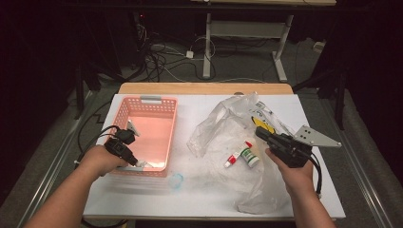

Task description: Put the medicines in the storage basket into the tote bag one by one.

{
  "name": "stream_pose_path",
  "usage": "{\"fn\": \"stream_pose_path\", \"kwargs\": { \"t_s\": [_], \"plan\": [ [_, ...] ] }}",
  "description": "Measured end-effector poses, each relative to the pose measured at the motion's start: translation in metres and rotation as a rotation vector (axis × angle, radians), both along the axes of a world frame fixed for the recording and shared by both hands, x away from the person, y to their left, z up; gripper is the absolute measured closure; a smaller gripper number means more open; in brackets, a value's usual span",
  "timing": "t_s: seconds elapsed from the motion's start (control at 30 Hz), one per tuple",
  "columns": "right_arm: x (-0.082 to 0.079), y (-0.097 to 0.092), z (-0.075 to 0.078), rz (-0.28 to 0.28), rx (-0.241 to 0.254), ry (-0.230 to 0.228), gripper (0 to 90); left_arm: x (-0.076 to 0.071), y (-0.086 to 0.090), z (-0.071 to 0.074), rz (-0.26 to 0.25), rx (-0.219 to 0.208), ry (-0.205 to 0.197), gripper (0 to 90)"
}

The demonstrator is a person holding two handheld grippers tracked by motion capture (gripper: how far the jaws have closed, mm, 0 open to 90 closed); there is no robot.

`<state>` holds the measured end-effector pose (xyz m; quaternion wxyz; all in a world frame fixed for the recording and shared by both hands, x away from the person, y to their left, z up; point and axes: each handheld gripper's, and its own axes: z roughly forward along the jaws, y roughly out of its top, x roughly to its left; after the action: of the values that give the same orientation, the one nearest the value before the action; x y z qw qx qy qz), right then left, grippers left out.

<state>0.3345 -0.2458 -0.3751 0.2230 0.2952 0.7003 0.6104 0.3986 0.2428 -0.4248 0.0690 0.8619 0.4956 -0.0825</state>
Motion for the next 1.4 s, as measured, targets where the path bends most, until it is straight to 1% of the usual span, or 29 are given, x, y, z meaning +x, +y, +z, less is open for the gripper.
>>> {"fn": "stream_pose_path", "kwargs": {
  "t_s": [0.03, 0.1, 0.23, 0.27, 0.4, 0.57, 0.6, 0.63, 0.7, 0.77, 0.8, 0.83, 0.87, 0.9, 0.97, 1.03, 1.13, 1.17, 1.2, 1.3, 1.4],
  "plan": [
    [0.0, 0.0, 0.0, 0.001, -0.003, -0.001, 90.0, 0.002, -0.002, 0.0, -0.006, 0.009, 0.0, 88.4],
    [0.0, 0.0, 0.0, 0.006, -0.008, -0.003, 90.0, 0.005, -0.006, 0.0, -0.012, 0.023, -0.014, 88.3],
    [0.0, 0.002, -0.001, 0.004, -0.003, 0.002, 90.0, 0.011, -0.019, 0.002, -0.027, 0.018, -0.068, 88.1],
    [0.0, 0.001, -0.001, 0.004, -0.005, 0.001, 90.0, 0.012, -0.022, 0.002, -0.024, 0.014, -0.082, 88.1],
    [0.001, 0.0, -0.002, 0.001, 0.001, 0.006, 90.0, 0.018, -0.032, -0.001, -0.036, 0.024, -0.124, 88.1],
    [0.001, -0.001, -0.001, -0.002, 0.003, 0.005, 90.0, 0.021, -0.043, -0.001, -0.037, -0.014, -0.189, 87.9],
    [0.001, -0.001, -0.001, 0.0, 0.0, 0.003, 90.0, 0.021, -0.044, 0.0, -0.035, -0.022, -0.192, 83.6],
    [0.0, -0.002, -0.001, -0.001, -0.001, 0.002, 90.0, 0.021, -0.045, 0.001, -0.034, -0.028, -0.201, 82.9],
    [0.0, -0.002, 0.0, -0.002, 0.002, 0.002, 90.0, 0.02, -0.046, 0.004, -0.017, -0.041, -0.212, 77.5],
    [0.0, -0.001, 0.0, -0.002, 0.002, 0.0, 90.0, 0.02, -0.046, 0.006, -0.007, -0.074, -0.202, 71.2],
    [0.0, -0.001, 0.0, -0.002, 0.002, 0.003, 90.0, 0.02, -0.047, 0.007, -0.005, -0.085, -0.201, 65.1],
    [0.0, 0.0, 0.0, -0.001, 0.001, 0.003, 90.0, 0.021, -0.048, 0.007, 0.008, -0.095, -0.194, 58.9],
    [0.0, 0.0, 0.0, 0.0, -0.003, 0.0, 90.0, 0.022, -0.049, 0.007, 0.011, -0.1, -0.18, 53.0],
    [0.0, 0.0, 0.0, 0.001, -0.003, 0.0, 90.0, 0.022, -0.05, 0.005, 0.014, -0.103, -0.16, 48.5],
    [-0.001, 0.0, 0.0, -0.002, -0.001, -0.003, 90.0, 0.024, -0.054, 0.001, 0.021, -0.072, -0.123, 42.6],
    [-0.001, 0.0, 0.001, -0.001, 0.0, -0.006, 90.0, 0.025, -0.057, -0.004, 0.019, -0.048, -0.086, 42.5],
    [-0.001, -0.001, 0.001, -0.003, 0.001, -0.004, 90.0, 0.027, -0.06, -0.012, -0.024, -0.039, 0.012, 45.2],
    [-0.001, -0.002, 0.001, -0.003, -0.001, -0.005, 90.0, 0.028, -0.062, -0.015, -0.031, -0.034, 0.036, 46.8],
    [-0.001, -0.002, 0.0, -0.004, 0.0, -0.004, 90.0, 0.029, -0.063, -0.017, -0.038, -0.024, 0.048, 47.6],
    [-0.001, -0.001, 0.0, -0.003, 0.0, -0.002, 90.0, 0.03, -0.066, -0.018, -0.059, -0.007, 0.062, 53.3],
    [-0.001, 0.0, 0.0, -0.001, -0.004, -0.004, 90.0, 0.03, -0.068, -0.019, -0.071, 0.002, 0.056, 55.0]
  ]
}}
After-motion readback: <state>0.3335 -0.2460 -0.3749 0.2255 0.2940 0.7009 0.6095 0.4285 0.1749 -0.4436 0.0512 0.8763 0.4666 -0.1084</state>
